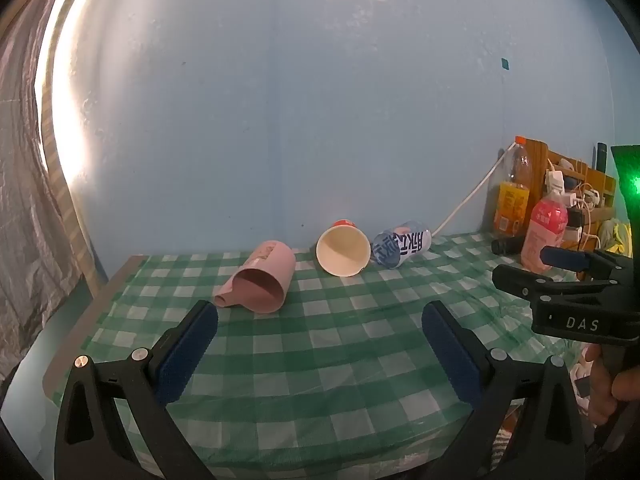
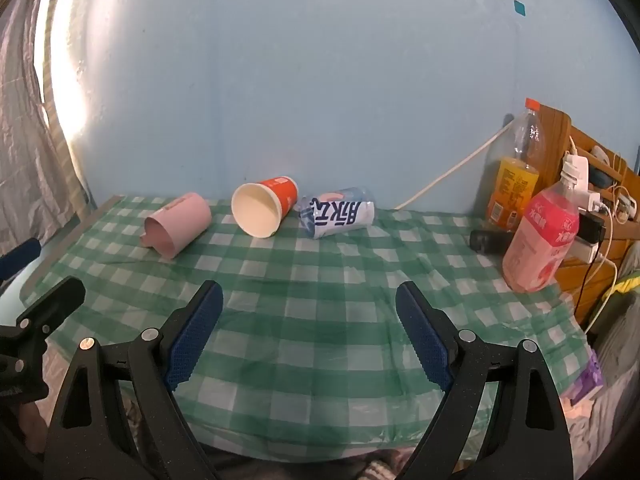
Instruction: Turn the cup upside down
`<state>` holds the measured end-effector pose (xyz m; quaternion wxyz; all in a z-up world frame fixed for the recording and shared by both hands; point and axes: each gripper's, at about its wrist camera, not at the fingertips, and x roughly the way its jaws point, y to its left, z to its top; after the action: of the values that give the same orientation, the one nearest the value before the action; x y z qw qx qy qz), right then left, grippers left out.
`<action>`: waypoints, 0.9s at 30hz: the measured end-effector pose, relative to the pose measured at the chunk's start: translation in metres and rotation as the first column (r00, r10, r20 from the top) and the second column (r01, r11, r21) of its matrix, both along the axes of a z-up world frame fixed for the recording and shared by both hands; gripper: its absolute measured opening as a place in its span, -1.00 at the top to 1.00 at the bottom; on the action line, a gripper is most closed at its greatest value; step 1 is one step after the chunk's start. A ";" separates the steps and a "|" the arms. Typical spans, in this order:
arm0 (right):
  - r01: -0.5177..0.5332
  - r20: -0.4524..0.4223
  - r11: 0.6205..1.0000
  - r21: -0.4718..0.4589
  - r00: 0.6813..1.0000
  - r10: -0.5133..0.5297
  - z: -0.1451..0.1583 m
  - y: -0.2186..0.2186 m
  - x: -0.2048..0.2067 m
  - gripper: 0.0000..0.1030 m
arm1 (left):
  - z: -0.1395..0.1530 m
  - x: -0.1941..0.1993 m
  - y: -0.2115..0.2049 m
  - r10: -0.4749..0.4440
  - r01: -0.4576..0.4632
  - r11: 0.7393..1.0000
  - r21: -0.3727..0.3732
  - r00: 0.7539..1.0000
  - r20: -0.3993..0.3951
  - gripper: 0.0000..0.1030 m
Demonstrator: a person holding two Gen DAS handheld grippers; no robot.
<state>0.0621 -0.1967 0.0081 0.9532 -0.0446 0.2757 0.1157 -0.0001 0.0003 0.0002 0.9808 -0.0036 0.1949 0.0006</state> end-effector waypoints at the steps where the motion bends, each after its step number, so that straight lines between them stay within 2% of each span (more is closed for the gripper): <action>1: -0.001 0.001 1.000 0.000 1.000 0.001 0.000 0.000 0.000 -0.70 | 0.000 0.000 0.000 0.001 -0.001 1.000 0.000 1.000 0.001 -1.00; 27: -0.004 -0.005 1.000 -0.010 1.000 0.004 -0.004 0.008 -0.003 -0.70 | 0.000 0.000 0.001 0.001 -0.001 1.000 0.004 1.000 -0.002 -1.00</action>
<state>0.0592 -0.1891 0.0037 0.9520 -0.0499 0.2786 0.1165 -0.0002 0.0010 0.0004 0.9807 -0.0017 0.1957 0.0012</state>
